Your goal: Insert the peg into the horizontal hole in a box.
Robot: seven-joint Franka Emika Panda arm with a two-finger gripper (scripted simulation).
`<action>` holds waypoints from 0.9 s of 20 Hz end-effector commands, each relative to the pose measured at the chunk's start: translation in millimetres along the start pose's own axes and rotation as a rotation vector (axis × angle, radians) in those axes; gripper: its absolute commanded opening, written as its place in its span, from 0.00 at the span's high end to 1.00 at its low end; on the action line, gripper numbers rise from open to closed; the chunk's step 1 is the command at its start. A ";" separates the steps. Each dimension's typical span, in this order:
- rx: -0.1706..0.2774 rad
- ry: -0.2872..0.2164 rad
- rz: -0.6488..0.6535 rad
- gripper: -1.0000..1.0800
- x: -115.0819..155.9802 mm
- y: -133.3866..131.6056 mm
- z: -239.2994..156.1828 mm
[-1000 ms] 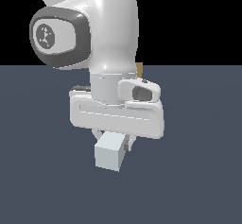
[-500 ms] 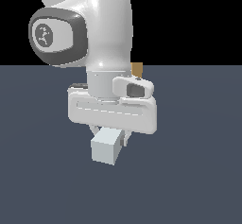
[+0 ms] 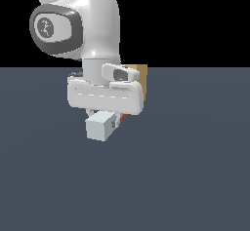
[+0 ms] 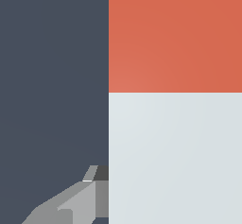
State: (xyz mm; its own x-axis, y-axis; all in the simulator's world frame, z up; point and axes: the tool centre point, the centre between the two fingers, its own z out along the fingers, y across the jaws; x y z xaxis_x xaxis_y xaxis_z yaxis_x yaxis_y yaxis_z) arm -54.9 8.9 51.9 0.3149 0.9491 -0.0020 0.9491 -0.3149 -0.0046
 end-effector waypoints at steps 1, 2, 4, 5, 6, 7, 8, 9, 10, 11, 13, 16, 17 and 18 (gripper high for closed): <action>-0.005 0.002 0.012 1.00 18.3 -15.2 -10.4; -0.005 0.002 0.017 1.00 25.1 -21.4 -13.7; -0.005 0.002 0.026 1.00 38.0 -33.0 -19.8; -0.005 0.002 0.030 1.00 44.0 -38.3 -22.5; -0.005 0.002 0.034 1.00 49.7 -43.1 -25.2; -0.005 0.002 0.038 1.00 55.1 -47.6 -27.7; -0.005 0.002 0.042 1.00 60.0 -51.5 -29.9; -0.005 0.002 0.045 1.00 64.7 -55.2 -32.0; -0.005 0.002 0.048 1.00 68.8 -58.4 -33.9; -0.005 0.002 0.050 1.00 72.6 -61.3 -35.6; -0.005 0.002 0.054 1.00 79.0 -66.2 -38.5; -0.005 0.002 0.059 1.00 85.6 -71.0 -41.4; -0.005 0.002 0.060 1.00 87.0 -71.9 -42.0; -0.005 0.002 0.060 1.00 88.0 -72.4 -42.4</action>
State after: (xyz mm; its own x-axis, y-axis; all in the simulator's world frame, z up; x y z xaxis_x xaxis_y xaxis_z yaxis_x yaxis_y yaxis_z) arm -96.6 112.7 91.5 0.3684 0.9297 -0.0026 0.9296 -0.3684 -0.0036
